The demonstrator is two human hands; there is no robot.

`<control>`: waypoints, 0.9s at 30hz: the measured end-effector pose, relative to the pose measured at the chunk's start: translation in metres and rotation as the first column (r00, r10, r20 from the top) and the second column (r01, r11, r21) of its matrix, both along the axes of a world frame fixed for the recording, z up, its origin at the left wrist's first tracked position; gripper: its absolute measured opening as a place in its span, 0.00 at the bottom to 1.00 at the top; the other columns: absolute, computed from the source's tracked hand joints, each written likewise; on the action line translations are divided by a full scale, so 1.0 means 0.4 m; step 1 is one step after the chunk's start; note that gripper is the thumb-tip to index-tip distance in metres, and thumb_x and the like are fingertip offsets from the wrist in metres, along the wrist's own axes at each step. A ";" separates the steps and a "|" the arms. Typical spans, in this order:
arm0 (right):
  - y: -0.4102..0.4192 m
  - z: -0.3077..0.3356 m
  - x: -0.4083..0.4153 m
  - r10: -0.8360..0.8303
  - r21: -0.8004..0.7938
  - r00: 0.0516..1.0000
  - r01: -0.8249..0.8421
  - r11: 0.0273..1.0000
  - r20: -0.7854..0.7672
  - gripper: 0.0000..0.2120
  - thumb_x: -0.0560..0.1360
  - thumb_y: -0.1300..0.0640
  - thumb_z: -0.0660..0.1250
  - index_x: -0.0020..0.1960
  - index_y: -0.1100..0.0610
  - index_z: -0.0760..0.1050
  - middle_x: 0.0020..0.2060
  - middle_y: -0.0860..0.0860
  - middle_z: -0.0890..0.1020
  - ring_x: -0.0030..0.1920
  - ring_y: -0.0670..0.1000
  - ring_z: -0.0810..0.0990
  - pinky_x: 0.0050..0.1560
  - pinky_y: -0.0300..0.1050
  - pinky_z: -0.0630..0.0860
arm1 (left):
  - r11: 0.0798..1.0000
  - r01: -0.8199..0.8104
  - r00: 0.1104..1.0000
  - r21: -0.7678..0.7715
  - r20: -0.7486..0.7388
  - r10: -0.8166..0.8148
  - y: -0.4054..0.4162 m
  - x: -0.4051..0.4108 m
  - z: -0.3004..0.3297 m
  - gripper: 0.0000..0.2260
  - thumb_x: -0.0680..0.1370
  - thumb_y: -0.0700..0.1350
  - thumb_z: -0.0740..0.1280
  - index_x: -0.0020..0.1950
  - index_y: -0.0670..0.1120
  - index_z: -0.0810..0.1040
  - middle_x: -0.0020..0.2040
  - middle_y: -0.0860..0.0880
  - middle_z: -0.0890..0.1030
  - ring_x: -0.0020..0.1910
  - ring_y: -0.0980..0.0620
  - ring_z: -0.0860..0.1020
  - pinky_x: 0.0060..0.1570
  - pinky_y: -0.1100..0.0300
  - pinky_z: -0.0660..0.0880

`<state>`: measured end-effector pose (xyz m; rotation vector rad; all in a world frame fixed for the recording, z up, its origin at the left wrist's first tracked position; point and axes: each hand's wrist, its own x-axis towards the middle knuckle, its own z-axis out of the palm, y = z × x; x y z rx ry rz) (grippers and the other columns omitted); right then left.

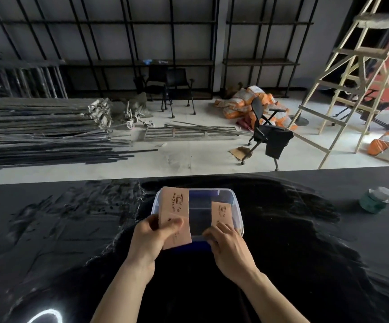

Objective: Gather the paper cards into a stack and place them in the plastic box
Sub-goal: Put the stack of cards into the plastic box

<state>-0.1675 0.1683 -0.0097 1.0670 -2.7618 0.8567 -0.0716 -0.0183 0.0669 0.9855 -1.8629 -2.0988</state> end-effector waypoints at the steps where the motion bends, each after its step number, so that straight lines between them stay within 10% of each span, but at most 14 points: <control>1: 0.005 0.001 0.012 -0.004 -0.007 1.000 0.004 1.000 0.005 0.08 0.83 0.56 0.66 0.58 0.48 0.82 0.54 0.44 0.83 0.59 0.48 0.78 0.61 0.47 0.74 | 1.000 -0.010 1.000 0.011 0.002 0.010 0.002 -0.009 0.005 0.12 0.71 0.42 0.78 0.54 0.47 0.86 0.48 0.45 0.89 0.52 0.41 0.85 0.54 0.44 0.82; 7: 0.067 0.005 0.104 0.035 -0.043 0.999 -0.034 0.998 0.007 0.09 0.83 0.57 0.66 0.57 0.48 0.83 0.54 0.43 0.83 0.58 0.45 0.79 0.62 0.43 0.76 | 0.999 0.010 0.998 -0.039 0.055 -0.008 0.033 -0.070 0.001 0.14 0.69 0.43 0.81 0.52 0.51 0.82 0.44 0.51 0.87 0.46 0.49 0.83 0.26 0.62 0.79; 11: 0.096 0.010 0.157 0.054 -0.050 0.998 -0.052 0.997 0.037 0.08 0.81 0.57 0.68 0.56 0.47 0.83 0.53 0.43 0.84 0.56 0.45 0.80 0.60 0.42 0.76 | 0.998 0.064 0.964 0.002 0.260 -0.062 0.065 -0.090 -0.047 0.20 0.70 0.41 0.80 0.58 0.44 0.77 0.51 0.43 0.86 0.47 0.44 0.84 0.42 0.48 0.82; 16: 0.115 0.010 0.201 0.051 -0.051 0.998 -0.049 0.997 0.031 0.07 0.77 0.60 0.74 0.51 0.48 0.84 0.48 0.45 0.85 0.51 0.48 0.82 0.53 0.44 0.78 | 0.992 0.105 0.902 0.065 0.414 -0.123 0.110 -0.085 -0.121 0.22 0.72 0.36 0.77 0.63 0.38 0.74 0.57 0.37 0.84 0.43 0.45 0.82 0.34 0.53 0.78; 27: 0.125 0.005 0.220 0.039 -0.059 0.999 -0.037 0.998 0.036 0.07 0.76 0.60 0.74 0.48 0.48 0.83 0.44 0.44 0.83 0.47 0.46 0.80 0.51 0.33 0.65 | 0.958 0.282 0.810 0.051 0.522 -0.266 0.173 -0.129 -0.184 0.22 0.77 0.40 0.71 0.69 0.38 0.72 0.63 0.38 0.79 0.61 0.39 0.80 0.57 0.45 0.80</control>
